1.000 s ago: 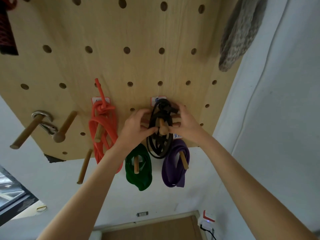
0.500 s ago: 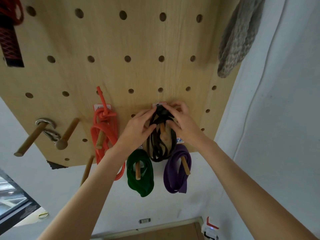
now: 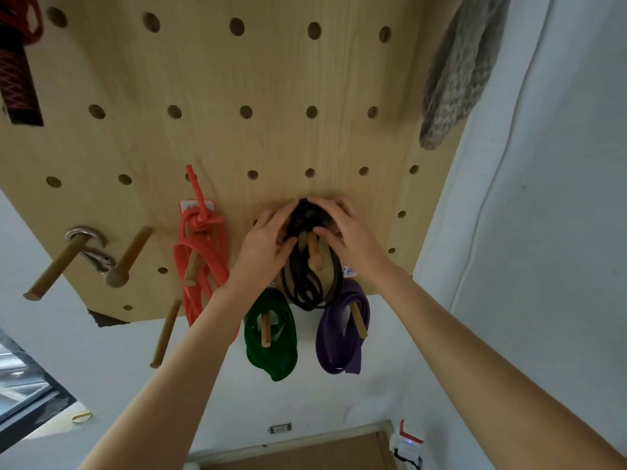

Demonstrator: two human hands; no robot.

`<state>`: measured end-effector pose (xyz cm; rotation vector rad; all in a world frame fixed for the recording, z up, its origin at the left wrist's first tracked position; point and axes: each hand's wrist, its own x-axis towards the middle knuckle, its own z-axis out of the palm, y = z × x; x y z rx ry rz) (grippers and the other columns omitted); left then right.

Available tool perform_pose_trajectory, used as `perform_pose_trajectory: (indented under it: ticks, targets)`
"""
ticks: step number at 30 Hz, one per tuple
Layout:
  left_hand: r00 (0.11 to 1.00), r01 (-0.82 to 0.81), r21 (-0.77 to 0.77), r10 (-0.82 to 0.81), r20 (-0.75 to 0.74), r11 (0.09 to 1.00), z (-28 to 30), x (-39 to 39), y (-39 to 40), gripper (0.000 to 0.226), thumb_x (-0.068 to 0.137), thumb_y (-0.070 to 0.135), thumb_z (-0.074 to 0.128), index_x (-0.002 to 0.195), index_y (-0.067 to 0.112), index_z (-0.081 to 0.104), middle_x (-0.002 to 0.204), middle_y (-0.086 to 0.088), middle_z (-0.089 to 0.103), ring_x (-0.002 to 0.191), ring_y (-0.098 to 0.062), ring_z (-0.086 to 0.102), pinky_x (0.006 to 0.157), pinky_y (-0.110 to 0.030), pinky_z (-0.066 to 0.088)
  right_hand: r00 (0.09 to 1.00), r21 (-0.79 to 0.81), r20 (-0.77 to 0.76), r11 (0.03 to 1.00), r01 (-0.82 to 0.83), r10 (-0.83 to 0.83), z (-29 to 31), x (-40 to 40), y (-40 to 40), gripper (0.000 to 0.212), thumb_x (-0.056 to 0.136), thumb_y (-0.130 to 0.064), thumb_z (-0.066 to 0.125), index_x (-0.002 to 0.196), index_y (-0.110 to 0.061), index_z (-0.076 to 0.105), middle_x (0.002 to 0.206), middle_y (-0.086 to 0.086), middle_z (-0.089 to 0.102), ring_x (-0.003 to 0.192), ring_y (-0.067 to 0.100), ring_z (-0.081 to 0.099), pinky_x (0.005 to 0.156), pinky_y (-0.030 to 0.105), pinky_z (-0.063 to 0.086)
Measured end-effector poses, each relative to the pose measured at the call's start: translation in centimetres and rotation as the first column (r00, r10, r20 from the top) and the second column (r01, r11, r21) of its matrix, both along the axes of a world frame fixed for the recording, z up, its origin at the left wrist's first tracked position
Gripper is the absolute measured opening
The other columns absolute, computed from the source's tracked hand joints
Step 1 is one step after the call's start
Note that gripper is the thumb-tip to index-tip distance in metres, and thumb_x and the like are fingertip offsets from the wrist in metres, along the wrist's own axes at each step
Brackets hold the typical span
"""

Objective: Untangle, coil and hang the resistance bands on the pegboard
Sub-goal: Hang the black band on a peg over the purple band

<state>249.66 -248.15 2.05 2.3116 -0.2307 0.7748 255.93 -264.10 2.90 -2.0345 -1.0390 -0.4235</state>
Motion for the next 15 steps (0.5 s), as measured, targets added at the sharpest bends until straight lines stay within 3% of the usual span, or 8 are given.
perform_pose_trajectory:
  ticks: [2, 4, 5, 7, 9, 11, 13, 15]
  targets:
    - [0.998, -0.010, -0.018, 0.009, -0.065, 1.000, -0.7, -0.2, -0.1, 0.063, 0.086, 0.008, 0.061, 0.142, 0.015, 0.034, 0.125, -0.013, 0.051, 0.108, -0.025, 0.056, 0.091, -0.034, 0.049, 0.986, 0.129, -0.166, 0.991, 0.026, -0.004, -1.4, -0.6, -0.2, 0.047, 0.091, -0.012, 0.057, 0.135, -0.010, 0.042, 0.127, 0.010, 0.050, 0.117, 0.018, 0.050, 0.102, 0.036, 0.043]
    - [0.987, -0.055, -0.084, 0.042, -0.158, 0.995, -2.0, -0.7, -0.5, 0.059, 0.084, 0.017, 0.065, 0.137, 0.013, 0.038, 0.118, -0.008, 0.058, 0.104, -0.022, 0.059, 0.080, -0.023, 0.049, 0.936, 0.190, -0.353, 0.979, 0.071, 0.001, -3.0, -1.4, -0.3, 0.051, 0.087, -0.017, 0.064, 0.132, -0.010, 0.041, 0.127, 0.003, 0.052, 0.117, 0.015, 0.050, 0.099, 0.028, 0.043]
    - [0.973, -0.104, -0.122, 0.076, -0.216, 0.987, -2.7, -0.9, -0.8, 0.053, 0.085, 0.022, 0.065, 0.131, 0.012, 0.042, 0.113, -0.005, 0.061, 0.101, -0.020, 0.060, 0.073, -0.017, 0.046, 0.907, 0.168, -0.420, 0.981, 0.099, -0.020, -3.7, -1.7, -0.3, 0.052, 0.085, -0.021, 0.066, 0.131, -0.011, 0.043, 0.122, -0.001, 0.053, 0.115, 0.013, 0.050, 0.093, 0.020, 0.043]
    - [0.934, -0.217, -0.188, 0.148, -0.325, 0.958, -3.8, -0.8, -1.5, 0.043, 0.086, 0.030, 0.063, 0.122, 0.011, 0.049, 0.107, -0.003, 0.063, 0.098, -0.019, 0.061, 0.071, -0.019, 0.043, 0.853, 0.162, -0.517, 0.971, 0.174, -0.066, -4.6, -1.9, 0.0, 0.046, 0.084, -0.025, 0.068, 0.123, -0.012, 0.048, 0.110, -0.006, 0.055, 0.107, 0.013, 0.053, 0.077, 0.006, 0.040]
    - [0.920, -0.253, -0.327, 0.122, -0.372, 0.910, -4.4, -0.4, -2.0, 0.036, 0.088, 0.028, 0.061, 0.117, 0.010, 0.052, 0.107, -0.004, 0.064, 0.099, -0.020, 0.061, 0.080, -0.028, 0.047, 0.808, 0.202, -0.585, 0.952, 0.228, -0.069, -4.6, -2.0, 0.8, 0.039, 0.086, -0.025, 0.066, 0.119, -0.009, 0.052, 0.108, -0.002, 0.059, 0.100, 0.013, 0.057, 0.070, 0.007, 0.042]
    - [0.924, -0.210, -0.482, 0.011, -0.383, 0.851, -4.5, -0.4, -2.4, 0.023, 0.091, 0.020, 0.056, 0.112, 0.011, 0.053, 0.102, -0.003, 0.064, 0.098, -0.022, 0.062, 0.084, -0.032, 0.051, 0.734, 0.247, -0.679, 0.944, 0.218, 0.008, -4.8, -2.3, 1.6, 0.038, 0.088, -0.024, 0.062, 0.122, -0.011, 0.051, 0.111, 0.002, 0.060, 0.100, 0.013, 0.058, 0.075, 0.010, 0.046]
    - [0.920, -0.144, -0.589, -0.112, -0.376, 0.795, -4.7, -0.8, -2.6, 0.013, 0.092, 0.013, 0.051, 0.105, 0.015, 0.053, 0.093, 0.003, 0.063, 0.088, -0.015, 0.063, 0.072, -0.020, 0.053, 0.614, 0.321, -0.775, 0.930, 0.178, 0.150, -5.6, -2.6, 1.9, 0.040, 0.091, -0.023, 0.059, 0.128, -0.013, 0.050, 0.118, 0.005, 0.061, 0.107, 0.016, 0.058, 0.089, 0.024, 0.049]
    - [0.908, -0.111, -0.611, -0.169, -0.382, 0.784, -4.6, -1.4, -2.4, 0.012, 0.092, 0.011, 0.051, 0.102, 0.017, 0.052, 0.088, 0.003, 0.063, 0.079, -0.006, 0.062, 0.061, -0.011, 0.050, 0.416, 0.440, -0.843, 0.883, 0.165, 0.342, -5.9, -2.7, 1.5, 0.037, 0.091, -0.022, 0.058, 0.127, -0.012, 0.053, 0.111, 0.005, 0.067, 0.103, 0.017, 0.063, 0.087, 0.030, 0.052]
